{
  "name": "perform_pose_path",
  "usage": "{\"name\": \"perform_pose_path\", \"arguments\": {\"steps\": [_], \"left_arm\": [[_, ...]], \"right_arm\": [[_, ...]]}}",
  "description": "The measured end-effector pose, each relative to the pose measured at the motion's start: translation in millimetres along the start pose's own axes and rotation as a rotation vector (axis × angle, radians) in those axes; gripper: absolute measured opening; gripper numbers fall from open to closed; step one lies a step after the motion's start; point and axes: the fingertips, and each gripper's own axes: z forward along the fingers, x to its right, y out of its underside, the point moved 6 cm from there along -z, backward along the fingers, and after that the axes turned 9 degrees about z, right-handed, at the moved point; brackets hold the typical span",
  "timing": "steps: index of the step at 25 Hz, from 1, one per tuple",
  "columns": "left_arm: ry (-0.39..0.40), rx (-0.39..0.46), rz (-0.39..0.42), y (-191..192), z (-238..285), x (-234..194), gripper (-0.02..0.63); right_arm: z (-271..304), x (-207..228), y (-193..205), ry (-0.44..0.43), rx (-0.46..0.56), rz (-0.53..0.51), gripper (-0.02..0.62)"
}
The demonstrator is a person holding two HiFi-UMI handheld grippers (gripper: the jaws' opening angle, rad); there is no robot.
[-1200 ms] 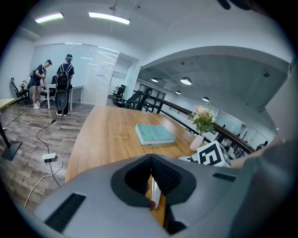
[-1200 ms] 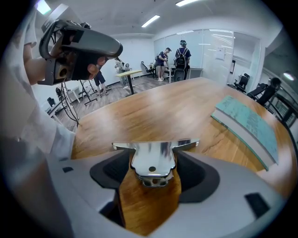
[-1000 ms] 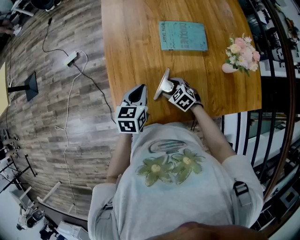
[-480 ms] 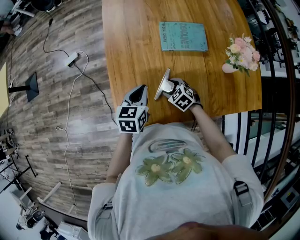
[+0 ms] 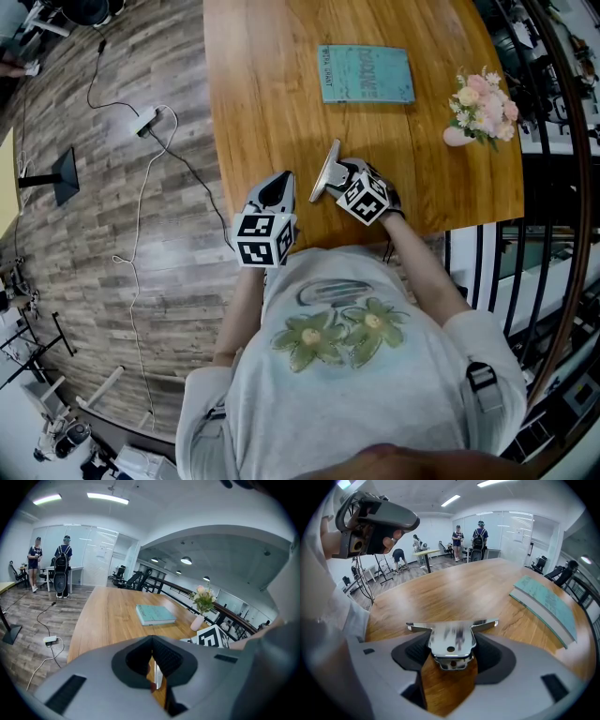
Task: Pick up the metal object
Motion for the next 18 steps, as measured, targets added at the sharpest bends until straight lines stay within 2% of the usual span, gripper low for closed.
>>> {"name": "perform_pose_path", "arguments": {"steps": [12,18], "left_arm": [[-0.010,0.002,0.006,-1,-3,-1,0.015],[-0.012,0.000,0.012,-1,-1,-1,0.015]], "right_arm": [[-12,7,0,0.032,0.001,0.049,0.288],[-23,10,-6,0.042,0.033,0.071,0.288]]}}
